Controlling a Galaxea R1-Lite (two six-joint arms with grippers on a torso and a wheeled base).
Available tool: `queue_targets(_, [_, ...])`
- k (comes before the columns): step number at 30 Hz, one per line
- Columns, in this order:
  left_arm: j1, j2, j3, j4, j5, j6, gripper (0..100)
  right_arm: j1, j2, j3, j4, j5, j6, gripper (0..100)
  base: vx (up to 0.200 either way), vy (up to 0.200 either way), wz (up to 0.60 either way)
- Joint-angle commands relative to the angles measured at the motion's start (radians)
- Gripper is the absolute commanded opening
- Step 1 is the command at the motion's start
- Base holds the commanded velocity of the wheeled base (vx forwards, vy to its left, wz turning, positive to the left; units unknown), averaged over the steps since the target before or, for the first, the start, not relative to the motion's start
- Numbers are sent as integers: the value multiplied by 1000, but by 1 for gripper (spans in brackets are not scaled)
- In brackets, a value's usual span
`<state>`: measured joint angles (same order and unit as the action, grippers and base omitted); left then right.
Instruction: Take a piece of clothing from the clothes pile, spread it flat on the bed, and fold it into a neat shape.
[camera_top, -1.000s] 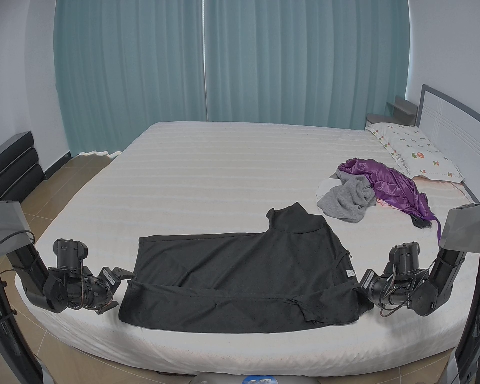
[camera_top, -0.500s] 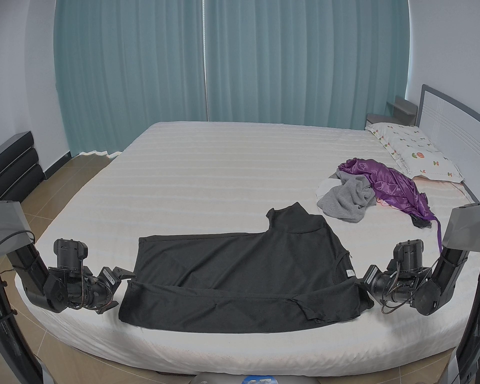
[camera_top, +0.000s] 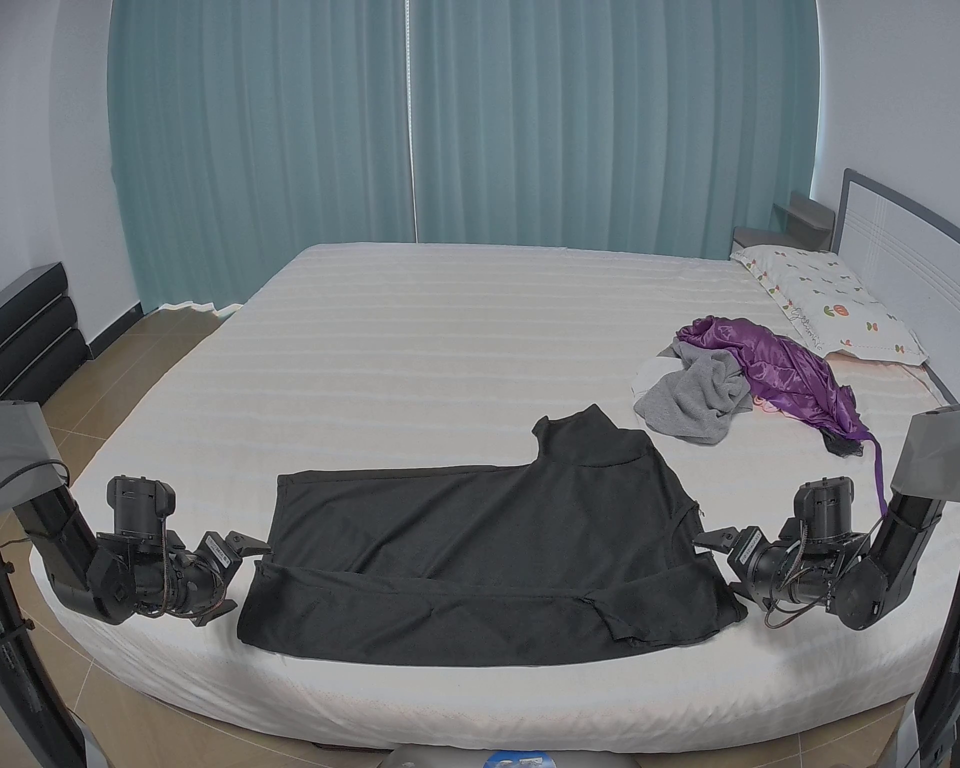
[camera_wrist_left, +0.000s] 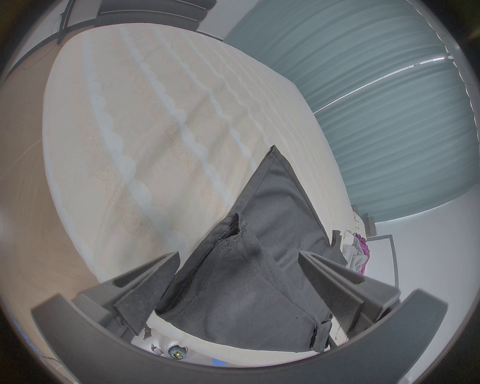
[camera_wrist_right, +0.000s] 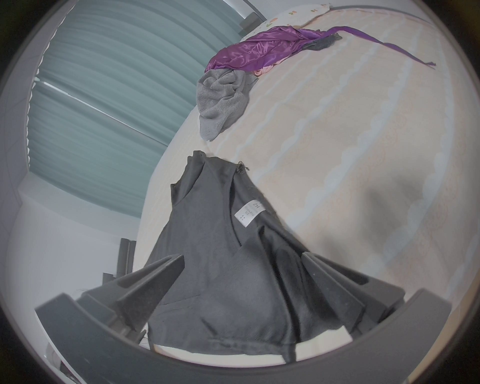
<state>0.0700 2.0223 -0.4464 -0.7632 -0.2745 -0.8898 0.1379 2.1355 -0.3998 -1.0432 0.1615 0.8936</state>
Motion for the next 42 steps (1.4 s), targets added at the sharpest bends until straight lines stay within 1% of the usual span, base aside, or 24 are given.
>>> queue_targets(1, [1, -7, 2, -1, 0, -3, 100, -17, -63, 25, 0, 32, 28, 100, 0, 0, 0])
queue_targets(3, [1, -7, 5, -1, -2, -5, 100, -29, -80, 32, 0, 47, 47, 100, 0, 0, 0])
queue_targets(8, [-4, -7, 6, -1, 0, -6, 100, -52, -78, 36, 0, 50, 67, 100, 0, 0, 0])
queue_targets(20, [-4, -8, 8, 1, -3, -5, 100, -50, -71, 45, 0, 52, 67, 100, 0, 0, 0])
queue_targets(23, [-4, -8, 9, 1, -2, -5, 100, -46, -71, 50, 0, 52, 67, 100, 200, 0, 0])
queue_targets(31, [-4, -11, 5, -1, 0, 6, 100, -40, -74, 58, 0, 52, 61, 100, 0, 0, 0])
queue_targets(38, [-4, -50, -17, -1, 1, 6, 100, -40, -74, 58, 0, 52, 62, 100, 0, 0, 0])
queue_targets(42, [-4, -57, -61, 1, 12, 6, 100, -40, -71, 56, 0, 64, 67, 100, 0, 0, 0])
